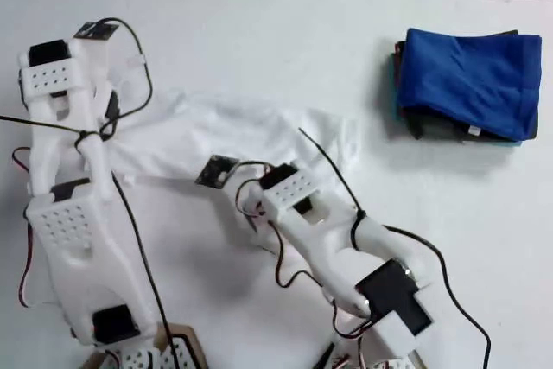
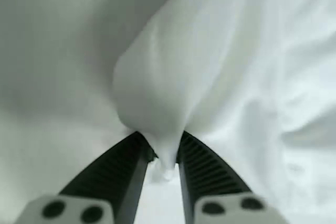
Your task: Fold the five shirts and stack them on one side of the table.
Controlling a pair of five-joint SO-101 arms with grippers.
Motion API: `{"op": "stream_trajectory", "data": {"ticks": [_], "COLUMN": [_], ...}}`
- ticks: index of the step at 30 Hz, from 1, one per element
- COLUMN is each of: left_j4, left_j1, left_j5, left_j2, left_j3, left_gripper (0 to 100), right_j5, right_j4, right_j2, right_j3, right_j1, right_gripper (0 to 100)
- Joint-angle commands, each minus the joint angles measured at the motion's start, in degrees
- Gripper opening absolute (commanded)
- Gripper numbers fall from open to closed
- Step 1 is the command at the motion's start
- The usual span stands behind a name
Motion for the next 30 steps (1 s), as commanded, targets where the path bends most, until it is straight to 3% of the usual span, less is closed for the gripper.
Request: {"op": "stream_trajectory", "data": {"ticks": [1,7,14,21,30], "left_j4": [-2.64,-9.85,-14.68,-22.77,-23.21], "left_j1": [2.11,2.29,2.29,2.37,2.37], "left_j5": [0.44,0.44,0.44,0.44,0.53], "left_j2": [-1.41,-1.49,-1.49,-1.49,-1.58], "left_j3": [1.01,8.75,14.29,22.02,23.25], "left_gripper": [2,2,2,2,2], "right_j5": [0.35,1.14,8.0,9.49,9.32], "right_j4": [1.19,10.95,14.29,14.2,15.43], "right_j2": [-0.75,-9.01,-7.78,7.08,27.65], "right_j3": [-0.62,-9.14,-20.66,-38.07,-58.64], "right_j1": [1.19,5.93,13.14,17.8,19.3], "right_gripper": [1.9,1.8,1.8,1.8,1.9]}}
